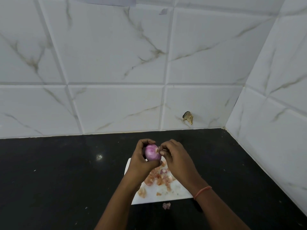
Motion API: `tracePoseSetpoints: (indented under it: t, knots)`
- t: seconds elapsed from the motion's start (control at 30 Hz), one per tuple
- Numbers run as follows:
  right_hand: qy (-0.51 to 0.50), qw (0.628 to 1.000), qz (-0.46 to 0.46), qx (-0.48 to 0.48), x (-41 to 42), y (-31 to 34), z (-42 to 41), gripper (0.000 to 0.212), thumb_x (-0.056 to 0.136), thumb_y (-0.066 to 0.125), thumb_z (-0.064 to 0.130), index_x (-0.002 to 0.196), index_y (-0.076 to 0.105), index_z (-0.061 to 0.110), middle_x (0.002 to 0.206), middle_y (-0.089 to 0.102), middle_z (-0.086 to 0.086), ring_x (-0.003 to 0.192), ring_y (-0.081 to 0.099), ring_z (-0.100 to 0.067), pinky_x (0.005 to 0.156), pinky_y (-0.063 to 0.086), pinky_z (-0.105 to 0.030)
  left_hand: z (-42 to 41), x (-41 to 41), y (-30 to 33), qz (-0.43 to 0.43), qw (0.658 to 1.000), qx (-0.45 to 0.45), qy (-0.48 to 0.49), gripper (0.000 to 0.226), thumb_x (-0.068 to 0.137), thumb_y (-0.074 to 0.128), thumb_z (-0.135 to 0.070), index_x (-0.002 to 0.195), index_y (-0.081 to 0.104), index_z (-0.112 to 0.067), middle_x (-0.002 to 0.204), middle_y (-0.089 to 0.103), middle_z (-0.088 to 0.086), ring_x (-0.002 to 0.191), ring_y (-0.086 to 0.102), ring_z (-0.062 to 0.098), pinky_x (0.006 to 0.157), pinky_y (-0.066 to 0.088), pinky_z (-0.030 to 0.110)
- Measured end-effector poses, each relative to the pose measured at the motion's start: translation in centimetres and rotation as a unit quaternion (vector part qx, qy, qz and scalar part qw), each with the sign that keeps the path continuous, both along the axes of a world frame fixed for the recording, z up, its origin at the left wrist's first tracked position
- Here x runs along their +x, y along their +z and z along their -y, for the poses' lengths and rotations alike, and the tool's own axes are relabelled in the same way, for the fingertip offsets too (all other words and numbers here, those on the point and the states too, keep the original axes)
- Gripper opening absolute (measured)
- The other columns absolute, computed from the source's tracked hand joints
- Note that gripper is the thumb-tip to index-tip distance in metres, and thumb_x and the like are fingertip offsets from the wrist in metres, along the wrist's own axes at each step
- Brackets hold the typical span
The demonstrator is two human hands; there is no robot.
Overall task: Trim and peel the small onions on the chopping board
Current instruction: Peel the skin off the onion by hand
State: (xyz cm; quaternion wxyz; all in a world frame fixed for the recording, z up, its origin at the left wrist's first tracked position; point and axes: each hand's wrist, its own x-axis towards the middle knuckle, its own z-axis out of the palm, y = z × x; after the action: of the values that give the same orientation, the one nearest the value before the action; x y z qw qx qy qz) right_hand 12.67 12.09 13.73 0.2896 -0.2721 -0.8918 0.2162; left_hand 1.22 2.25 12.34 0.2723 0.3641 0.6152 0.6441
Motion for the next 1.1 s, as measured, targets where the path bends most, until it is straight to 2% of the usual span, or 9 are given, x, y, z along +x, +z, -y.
tracePoseSetpoints:
  t: [0.1,0.17,0.23,0.33,0.5,0.63,0.77,0.93,1.1]
  knots:
    - [-0.012,0.996,-0.002,-0.086,-0.5,0.1,0.1,0.012,0.095,0.054,0.013,0.093,0.056,0.024,0.096,0.054,0.010,0.090,0.054,-0.006,0.074,0.047,-0.020,-0.2,0.1,-0.3,0.001,1.000,0.005,0.003,0.061,0.069,0.083,0.007,0.116,0.057,-0.022,0.114,0.062,-0.003,0.106,0.064,0.020,0.084,0.062,0.035]
    - [-0.030,0.991,0.004,-0.134,-0.7,0.2,0.1,0.013,0.094,0.054,0.012,0.091,0.056,0.024,0.092,0.055,0.010,0.087,0.055,-0.006,0.072,0.045,-0.019,-0.3,0.3,-0.4,-0.004,1.000,0.008,0.009,0.061,0.067,0.086,0.000,0.116,0.057,-0.022,0.115,0.063,-0.003,0.106,0.063,0.020,0.084,0.061,0.032]
    - [-0.043,0.987,0.011,-0.153,-0.8,0.3,0.1,0.012,0.093,0.054,0.011,0.090,0.058,0.022,0.089,0.056,0.008,0.085,0.055,-0.008,0.072,0.048,-0.024,-0.6,0.6,-0.5,-0.025,0.999,0.011,0.027,0.059,0.062,0.084,-0.010,0.114,0.058,-0.023,0.114,0.064,-0.004,0.106,0.064,0.019,0.084,0.061,0.033]
    - [-0.061,0.987,0.022,-0.149,-0.8,0.3,-0.1,0.010,0.092,0.054,0.010,0.088,0.061,0.017,0.086,0.059,0.004,0.082,0.057,-0.012,0.072,0.050,-0.031,-1.0,0.9,-1.0,-0.091,0.994,0.027,0.060,0.056,0.066,0.084,-0.003,0.111,0.059,-0.027,0.109,0.064,-0.013,0.104,0.064,0.015,0.083,0.060,0.033]
    - [-0.060,0.980,0.009,-0.189,-0.8,0.3,0.0,0.012,0.093,0.054,0.009,0.089,0.063,0.017,0.083,0.061,0.004,0.075,0.056,-0.008,0.063,0.041,-0.018,-1.4,1.2,-1.5,-0.133,0.987,0.023,0.084,0.059,0.070,0.082,0.003,0.111,0.057,-0.031,0.110,0.061,-0.015,0.103,0.061,0.007,0.083,0.060,0.032]
    - [-0.045,0.965,-0.011,-0.257,-0.7,0.5,0.0,0.015,0.096,0.053,0.010,0.090,0.062,0.021,0.087,0.062,0.005,0.079,0.057,-0.006,0.064,0.041,-0.016,-1.3,1.1,-1.4,-0.085,0.994,0.022,0.069,0.058,0.069,0.083,0.002,0.112,0.059,-0.028,0.111,0.063,-0.011,0.104,0.063,0.011,0.084,0.061,0.036]
    - [-0.041,0.937,-0.047,-0.345,-0.5,0.8,0.2,0.013,0.097,0.054,0.013,0.093,0.064,0.020,0.090,0.065,0.002,0.082,0.062,-0.011,0.067,0.046,-0.019,-0.7,0.7,-0.6,0.034,0.999,0.003,0.008,0.057,0.073,0.082,0.004,0.117,0.061,-0.024,0.115,0.064,-0.006,0.107,0.065,0.019,0.088,0.061,0.041]
    - [-0.011,0.961,-0.052,-0.270,0.0,0.9,0.7,0.012,0.097,0.056,0.014,0.091,0.061,0.024,0.090,0.063,0.006,0.081,0.061,-0.009,0.070,0.046,-0.016,0.0,0.0,-0.1,0.129,0.991,0.002,-0.035,0.057,0.076,0.078,0.007,0.119,0.065,-0.027,0.121,0.065,0.001,0.113,0.064,0.029,0.091,0.060,0.047]
    - [0.001,0.946,-0.056,-0.318,0.0,1.3,0.5,0.012,0.097,0.055,0.013,0.092,0.064,0.020,0.087,0.065,0.003,0.079,0.063,-0.011,0.066,0.047,-0.014,0.1,-0.2,0.1,0.177,0.982,0.013,-0.058,0.056,0.073,0.077,0.006,0.115,0.069,-0.030,0.125,0.064,0.006,0.115,0.064,0.032,0.092,0.059,0.048]
